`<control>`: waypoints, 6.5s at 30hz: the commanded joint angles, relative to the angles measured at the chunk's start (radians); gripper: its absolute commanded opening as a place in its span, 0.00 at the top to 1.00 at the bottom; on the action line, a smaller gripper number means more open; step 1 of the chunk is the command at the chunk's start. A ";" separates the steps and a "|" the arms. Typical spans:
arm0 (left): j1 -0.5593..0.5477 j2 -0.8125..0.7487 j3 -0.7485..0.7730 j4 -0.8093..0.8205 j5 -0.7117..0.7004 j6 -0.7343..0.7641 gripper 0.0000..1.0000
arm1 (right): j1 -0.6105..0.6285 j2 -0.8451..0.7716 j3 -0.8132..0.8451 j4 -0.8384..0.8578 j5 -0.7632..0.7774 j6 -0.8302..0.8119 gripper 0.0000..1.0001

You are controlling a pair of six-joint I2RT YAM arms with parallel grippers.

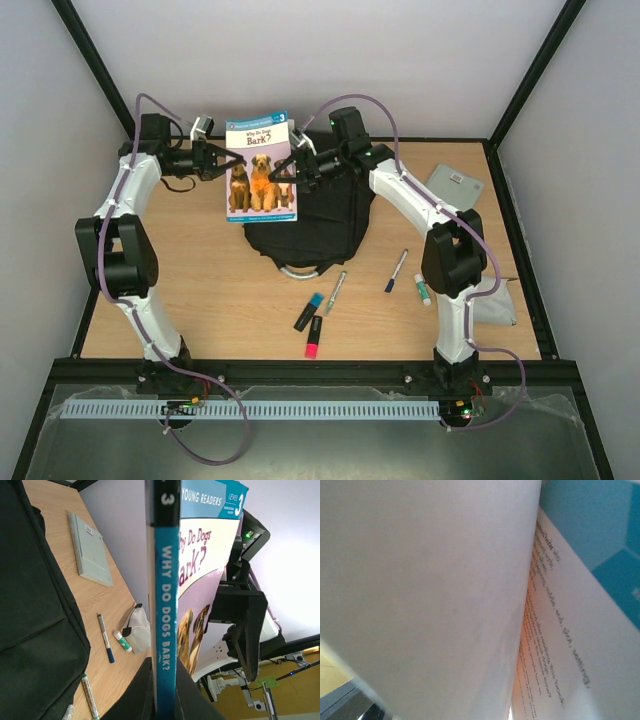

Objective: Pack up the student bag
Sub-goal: Pick up the book from the center of the board, then place the book in the student bag.

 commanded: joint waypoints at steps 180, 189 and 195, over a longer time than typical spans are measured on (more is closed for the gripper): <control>-0.479 -0.122 -0.082 0.038 -1.109 0.489 0.98 | -0.198 -0.575 -0.324 -0.700 0.768 -0.737 0.99; -0.479 -0.084 -0.027 0.046 -1.091 0.470 0.98 | -0.248 -0.503 -0.382 -0.847 0.436 -0.757 0.99; -0.479 -0.077 -0.011 0.053 -1.110 0.460 0.97 | -0.250 -0.504 -0.533 -0.835 0.335 -0.722 0.99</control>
